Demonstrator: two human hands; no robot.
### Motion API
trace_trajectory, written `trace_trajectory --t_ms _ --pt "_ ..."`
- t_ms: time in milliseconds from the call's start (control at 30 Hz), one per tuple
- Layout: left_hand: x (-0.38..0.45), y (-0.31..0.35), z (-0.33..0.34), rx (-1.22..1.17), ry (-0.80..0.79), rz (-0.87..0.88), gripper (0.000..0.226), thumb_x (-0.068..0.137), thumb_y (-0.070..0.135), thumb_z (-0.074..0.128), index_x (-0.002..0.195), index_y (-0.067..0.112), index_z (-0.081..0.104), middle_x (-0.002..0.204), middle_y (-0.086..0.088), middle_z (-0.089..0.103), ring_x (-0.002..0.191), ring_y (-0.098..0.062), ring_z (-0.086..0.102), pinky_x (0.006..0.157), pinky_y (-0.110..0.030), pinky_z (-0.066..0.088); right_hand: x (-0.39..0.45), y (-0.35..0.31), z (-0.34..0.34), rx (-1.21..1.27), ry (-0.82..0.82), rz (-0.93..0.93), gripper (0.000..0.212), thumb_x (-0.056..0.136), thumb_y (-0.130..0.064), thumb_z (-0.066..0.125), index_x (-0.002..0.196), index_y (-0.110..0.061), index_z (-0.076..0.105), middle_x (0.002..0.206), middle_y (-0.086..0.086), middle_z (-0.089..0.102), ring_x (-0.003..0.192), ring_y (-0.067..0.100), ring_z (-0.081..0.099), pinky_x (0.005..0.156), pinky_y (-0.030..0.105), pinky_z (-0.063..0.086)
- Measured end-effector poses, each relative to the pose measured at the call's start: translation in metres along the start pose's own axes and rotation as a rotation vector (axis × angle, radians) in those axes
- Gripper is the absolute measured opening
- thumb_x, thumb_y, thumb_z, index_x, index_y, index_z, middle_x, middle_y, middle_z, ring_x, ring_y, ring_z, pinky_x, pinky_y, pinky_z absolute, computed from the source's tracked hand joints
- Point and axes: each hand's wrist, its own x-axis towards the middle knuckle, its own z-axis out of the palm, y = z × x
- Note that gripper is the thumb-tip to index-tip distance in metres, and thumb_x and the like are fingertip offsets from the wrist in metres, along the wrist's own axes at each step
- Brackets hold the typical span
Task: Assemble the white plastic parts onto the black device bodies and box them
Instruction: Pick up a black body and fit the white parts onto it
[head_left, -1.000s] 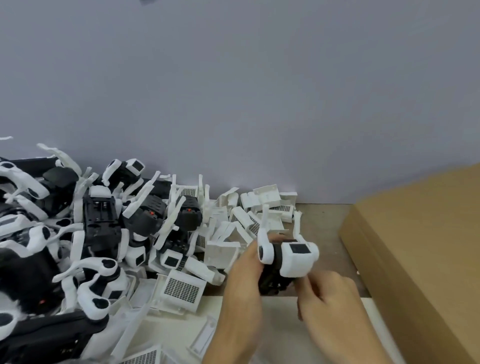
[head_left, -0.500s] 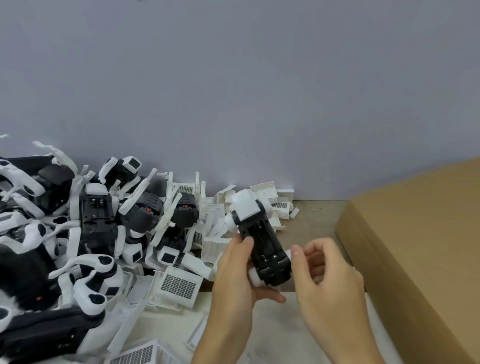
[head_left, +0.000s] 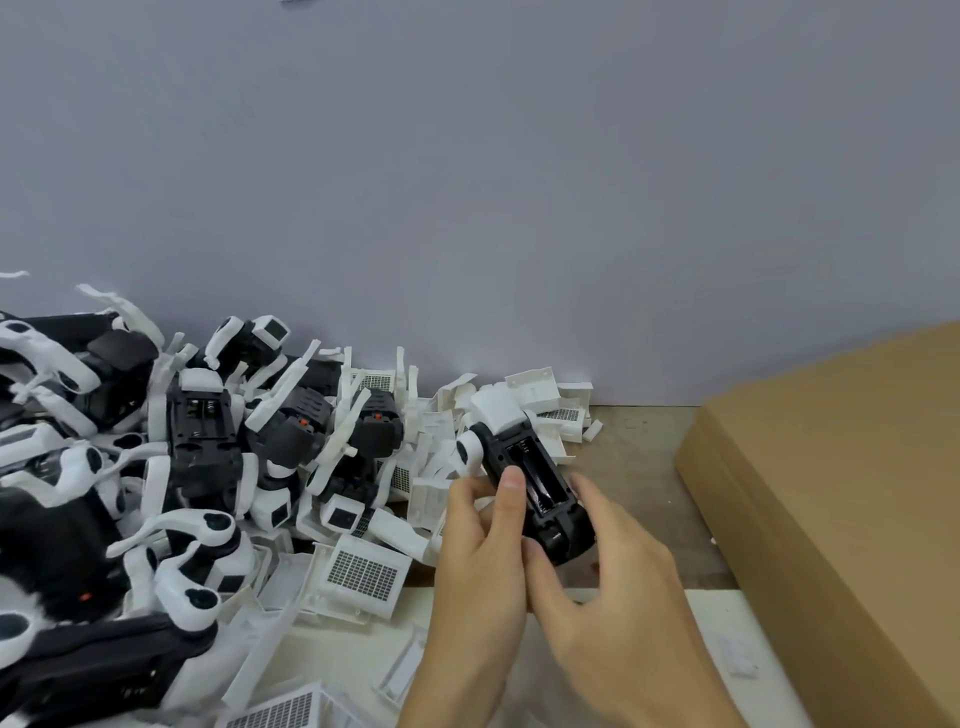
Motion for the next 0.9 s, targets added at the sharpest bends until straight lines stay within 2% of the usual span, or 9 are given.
trace_trajectory --t_ms 100,200,400,500,600,667,733,833,900 --pt "0.002 -0.002 0.000 -0.021 0.001 -0.015 0.043 0.081 0.056 0.057 0.103 0.019 0.063 0.085 0.005 0.077 0.083 -0.007 0.074 0.065 -0.019 0.055 0.002 -0.001 -0.001 0.039 0.003 0.002 0.058 0.077 -0.058 0.062 0.132 -0.043 0.051 0.109 -0.022 0.065 0.104 -0.006 0.060 0.087 0.020 0.052" --pt "0.003 -0.005 0.000 -0.051 -0.010 -0.032 0.049 0.072 0.060 0.060 0.103 0.023 0.065 0.091 0.001 0.077 0.093 -0.013 0.074 0.081 -0.032 0.055 0.002 -0.001 -0.001 0.039 -0.023 0.038 0.058 0.070 -0.058 0.066 0.126 -0.047 0.053 0.104 -0.022 0.067 0.098 -0.007 0.061 0.081 0.018 0.052" --pt "0.001 -0.002 -0.002 -0.055 -0.128 -0.028 0.041 0.068 0.056 0.068 0.099 0.031 0.076 0.100 0.002 0.078 0.098 -0.011 0.073 0.089 -0.039 0.057 0.003 0.000 -0.005 -0.015 0.006 0.038 0.060 0.058 -0.068 0.065 0.114 -0.049 0.062 0.090 -0.022 0.071 0.088 -0.005 0.065 0.076 0.021 0.054" --pt "0.001 -0.001 -0.002 -0.056 -0.114 0.014 0.036 0.067 0.057 0.066 0.092 0.035 0.077 0.094 0.004 0.078 0.090 -0.008 0.074 0.076 -0.028 0.058 0.003 -0.001 -0.008 -0.056 0.029 -0.002 0.071 0.053 -0.071 0.062 0.120 -0.049 0.063 0.092 -0.026 0.070 0.089 -0.004 0.065 0.076 0.023 0.054" --pt "0.000 0.004 -0.001 -0.092 -0.109 0.054 0.034 0.071 0.050 0.066 0.094 0.028 0.078 0.092 0.004 0.079 0.086 -0.004 0.074 0.064 -0.011 0.053 0.003 0.000 -0.007 -0.042 0.030 -0.024 0.073 0.055 -0.071 0.061 0.124 -0.048 0.062 0.095 -0.027 0.069 0.093 -0.005 0.064 0.076 0.016 0.051" --pt "0.000 0.006 0.000 -0.079 -0.113 0.067 0.037 0.073 0.045 0.065 0.101 0.022 0.075 0.091 0.003 0.079 0.086 -0.004 0.074 0.063 -0.010 0.053 0.003 0.001 -0.005 0.011 0.000 -0.038 0.067 0.060 -0.067 0.063 0.125 -0.050 0.059 0.100 -0.027 0.068 0.097 -0.007 0.063 0.079 0.011 0.047" --pt "0.000 0.006 0.000 -0.046 -0.123 0.075 0.042 0.073 0.045 0.066 0.108 0.023 0.073 0.096 0.002 0.078 0.091 -0.008 0.074 0.067 -0.018 0.058 0.003 0.004 -0.005 0.058 -0.037 -0.046 0.064 0.067 -0.059 0.067 0.129 -0.055 0.052 0.109 -0.031 0.065 0.104 -0.010 0.060 0.085 0.008 0.045" --pt "-0.002 0.004 -0.001 -0.017 -0.138 0.076 0.036 0.079 0.040 0.068 0.112 0.026 0.071 0.103 0.000 0.077 0.095 -0.016 0.074 0.074 -0.039 0.063 0.004 0.006 -0.006 0.099 -0.154 -0.059 0.068 0.075 -0.042 0.067 0.137 -0.055 0.042 0.122 -0.035 0.059 0.112 -0.013 0.057 0.104 0.030 0.045" --pt "-0.001 0.005 -0.001 0.010 -0.164 0.104 0.018 0.088 0.024 0.073 0.105 0.032 0.073 0.101 0.003 0.077 0.091 -0.015 0.075 0.069 -0.032 0.062 0.005 0.010 -0.010 0.165 -0.119 -0.043 0.074 0.073 -0.031 0.062 0.141 -0.050 0.040 0.127 -0.038 0.057 0.122 -0.016 0.050 0.110 0.029 0.042"
